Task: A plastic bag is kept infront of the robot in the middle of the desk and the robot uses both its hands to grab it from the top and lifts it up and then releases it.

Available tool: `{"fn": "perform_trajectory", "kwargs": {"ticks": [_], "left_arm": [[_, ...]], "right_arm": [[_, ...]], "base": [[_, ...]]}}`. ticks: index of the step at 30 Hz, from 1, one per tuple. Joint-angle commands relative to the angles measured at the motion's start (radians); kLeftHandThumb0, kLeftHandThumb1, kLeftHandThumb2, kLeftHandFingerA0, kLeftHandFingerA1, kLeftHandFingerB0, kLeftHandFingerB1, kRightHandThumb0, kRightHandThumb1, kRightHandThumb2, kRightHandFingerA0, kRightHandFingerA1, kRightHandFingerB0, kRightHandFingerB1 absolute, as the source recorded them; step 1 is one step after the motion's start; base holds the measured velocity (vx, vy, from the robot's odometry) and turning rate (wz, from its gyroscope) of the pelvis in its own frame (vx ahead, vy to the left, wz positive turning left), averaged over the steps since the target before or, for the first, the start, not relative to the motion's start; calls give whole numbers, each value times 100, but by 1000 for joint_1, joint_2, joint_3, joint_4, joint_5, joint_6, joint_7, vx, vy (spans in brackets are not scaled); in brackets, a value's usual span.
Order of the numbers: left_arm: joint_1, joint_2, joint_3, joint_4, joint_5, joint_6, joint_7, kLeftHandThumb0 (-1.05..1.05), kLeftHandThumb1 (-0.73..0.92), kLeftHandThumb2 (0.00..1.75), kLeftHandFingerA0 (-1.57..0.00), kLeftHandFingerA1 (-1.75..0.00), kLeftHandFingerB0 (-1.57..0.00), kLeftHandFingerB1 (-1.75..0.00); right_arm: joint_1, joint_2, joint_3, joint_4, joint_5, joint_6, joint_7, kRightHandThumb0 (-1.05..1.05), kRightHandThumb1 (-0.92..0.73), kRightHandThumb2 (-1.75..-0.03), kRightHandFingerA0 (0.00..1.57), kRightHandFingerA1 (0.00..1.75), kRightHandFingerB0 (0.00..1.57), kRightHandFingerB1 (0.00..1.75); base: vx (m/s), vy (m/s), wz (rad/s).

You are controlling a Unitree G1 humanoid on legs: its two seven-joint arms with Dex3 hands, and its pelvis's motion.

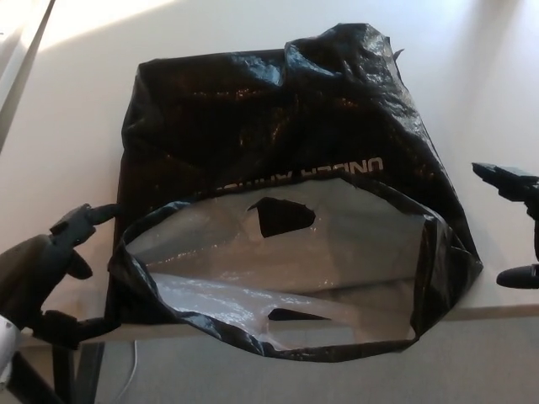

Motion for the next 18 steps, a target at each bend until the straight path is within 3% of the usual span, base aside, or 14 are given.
{"fn": "perform_trajectory", "kwargs": {"ticks": [1,3,4,5,6,7,8,10,11,12,13,15,16,18], "left_arm": [[14,-14,-10,-28,-12,27,-3,-30,17,79,-110,-121,0,-47],[20,-15,-17,-44,3,42,1,-31,17,80,-110,-121,0,-47],[21,-14,-19,-50,7,45,1,-31,17,80,-110,-121,0,-47],[26,-22,-20,-65,3,65,-6,-31,17,80,-110,-121,0,-47],[25,-27,-20,-57,-12,34,-4,-30,16,79,-110,-121,0,-47],[25,-32,-21,-63,-19,47,-14,-31,16,79,-109,-121,0,-47],[25,-36,-25,-72,-17,66,-23,-31,16,79,-110,-121,0,-47],[22,-39,-27,-75,-15,75,-25,-31,16,79,-110,-121,0,-47],[20,-41,-30,-76,-12,81,-26,-32,15,79,-110,-121,0,-47],[20,-42,-32,-77,-11,84,-26,-32,15,79,-110,-121,0,-47],[21,-43,-32,-84,-11,97,-30,-32,16,79,-109,-121,0,-47],[26,-43,-31,-95,-11,108,-33,-32,16,79,-110,-121,0,-47],[28,-43,-31,-99,-13,111,-35,-32,15,80,-111,-122,0,-47],[27,-44,-30,-101,-19,118,-40,-33,15,80,-111,-122,0,-47]], "right_arm": [[11,23,13,1,0,36,26,-86,-51,-57,83,117,0,2],[16,29,16,-1,-1,34,20,-84,-40,-81,85,109,0,0],[18,31,18,-1,-3,32,16,-84,-40,-81,85,109,0,0],[20,38,22,9,-6,13,-3,-86,-51,-57,83,121,0,7],[20,44,27,17,-9,7,-10,-88,-52,-58,86,119,0,6],[20,52,31,16,-10,16,-9,-84,-41,-82,84,106,0,0],[11,73,40,35,-15,19,-20,-84,-40,-83,94,106,0,0],[3,79,43,49,-17,17,-25,-84,-40,-83,94,106,0,0],[-16,99,53,84,-29,22,-40,-91,-44,-67,88,117,0,2],[-24,108,58,101,-34,23,-48,-91,-44,-67,88,117,0,2],[-31,114,59,115,-34,19,-53,-86,-41,-83,89,119,0,2],[-56,138,64,172,-37,3,-85,-88,-41,-83,91,123,0,0],[-77,158,71,211,-44,6,-109,-93,-55,-60,80,141,0,1],[-107,185,78,263,-48,9,-140,-91,-54,-60,82,143,0,1]], "base": [[0,0,0],[0,0,0],[0,0,0],[0,0,0],[0,0,0],[0,0,0],[0,0,0],[0,0,0],[0,0,0],[0,0,0],[0,0,0],[0,0,0],[0,0,0],[0,0,0]]}}
